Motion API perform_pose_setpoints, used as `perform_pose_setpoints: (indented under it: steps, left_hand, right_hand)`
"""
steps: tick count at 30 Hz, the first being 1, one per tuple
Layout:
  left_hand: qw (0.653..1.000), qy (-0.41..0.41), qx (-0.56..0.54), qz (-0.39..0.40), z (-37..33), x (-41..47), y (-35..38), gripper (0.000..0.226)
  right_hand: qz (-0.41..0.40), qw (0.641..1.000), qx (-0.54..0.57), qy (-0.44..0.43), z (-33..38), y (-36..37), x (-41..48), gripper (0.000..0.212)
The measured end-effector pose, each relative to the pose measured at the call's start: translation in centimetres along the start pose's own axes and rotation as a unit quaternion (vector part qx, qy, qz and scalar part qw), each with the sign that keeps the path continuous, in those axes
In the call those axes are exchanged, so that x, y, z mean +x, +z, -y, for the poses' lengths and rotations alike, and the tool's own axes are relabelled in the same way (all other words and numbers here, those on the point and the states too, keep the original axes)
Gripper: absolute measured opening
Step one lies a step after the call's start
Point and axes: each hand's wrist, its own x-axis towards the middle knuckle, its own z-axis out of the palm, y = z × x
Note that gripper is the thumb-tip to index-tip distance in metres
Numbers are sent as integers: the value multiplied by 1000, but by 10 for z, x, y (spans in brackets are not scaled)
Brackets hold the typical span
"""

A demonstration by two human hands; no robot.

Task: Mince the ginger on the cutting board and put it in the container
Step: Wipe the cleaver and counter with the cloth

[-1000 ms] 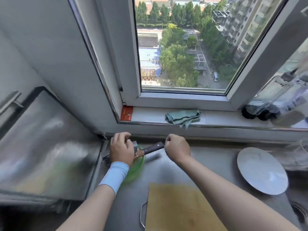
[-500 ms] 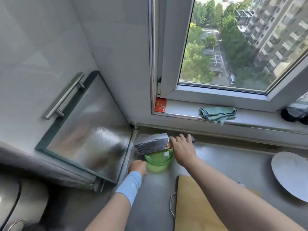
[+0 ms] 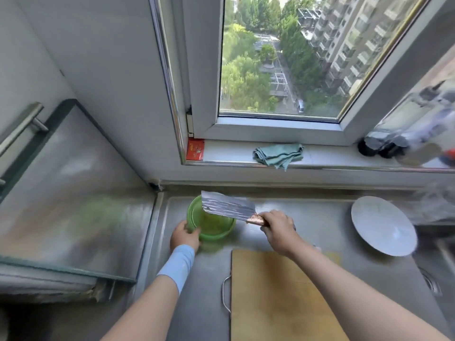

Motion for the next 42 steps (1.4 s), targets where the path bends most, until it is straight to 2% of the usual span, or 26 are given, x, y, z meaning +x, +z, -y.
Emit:
perform_pose_setpoints:
  steps: [2, 5, 8, 12, 15, 17, 19, 21, 23, 24, 27, 31, 33, 35, 36, 39, 40, 42]
  left_hand:
    - [999, 6, -7, 31, -10, -14, 19, 24]
    - [992, 49, 75, 85, -15, -23, 49, 17]
    - [980, 70, 104, 152, -12, -19, 70, 29]
    - [988, 42, 93, 112, -6, -8, 68, 26]
    - [981, 102, 140, 87, -22, -50, 67, 25]
    - [954, 195, 212, 80, -27, -78, 75, 24]
    - [911, 295, 271, 97, -27, -107, 85, 20]
    - [856, 379, 321, 146, -15, -126, 99, 18]
    - [785, 436, 390, 206, 1, -141, 112, 20]
    - [757, 440, 422, 234, 8, -150, 118, 24]
    - [719, 393, 498, 285, 24, -160, 125, 35]
    - [696, 403, 522, 284, 38, -169, 124, 36]
    - [697, 407, 517, 285, 39, -169, 124, 32]
    - [729, 395, 487, 275, 29, -163, 124, 28]
    - [761, 391, 454, 247, 21, -157, 125, 29]
    - [882, 348, 304, 90, -15, -138, 129, 40]
    - [910, 312, 266, 58, -29, -134, 130, 45]
    - [940, 229, 247, 63, -50, -123, 133, 56]
  right_hand:
    - [-15, 999, 38, 30, -22, -4, -20, 32]
    - [-43, 993, 64, 88, -60, -9, -56, 36]
    - [-71, 989, 69, 110, -99, -10, -95, 50]
    - [-105, 990, 58, 74, -141, 0, -140, 42]
    - [-112, 992, 32, 43, -151, 11, -156, 33]
    - [-110, 993, 30, 26, -150, 18, -160, 33]
    - [-96, 995, 27, 12, -148, 24, -164, 38]
    - [-66, 997, 34, 1, -146, 28, -169, 40]
    - [-37, 999, 38, 3, -144, 28, -171, 41]
    - [-21, 999, 45, 10, -143, 26, -173, 41]
    - [9, 997, 75, 6, -143, 20, -172, 39]
    - [79, 996, 35, -35, -142, 5, -167, 25]
    - [97, 995, 22, -24, -135, -9, -159, 21]
    - [75, 994, 71, 28, -127, -24, -144, 25]
    - [56, 992, 100, 55, -123, -31, -133, 27]
    - [27, 980, 168, 102, -104, -50, -98, 45]
    - [34, 972, 201, 115, -96, -54, -87, 52]
    - [53, 949, 279, 135, -81, -58, -66, 55]
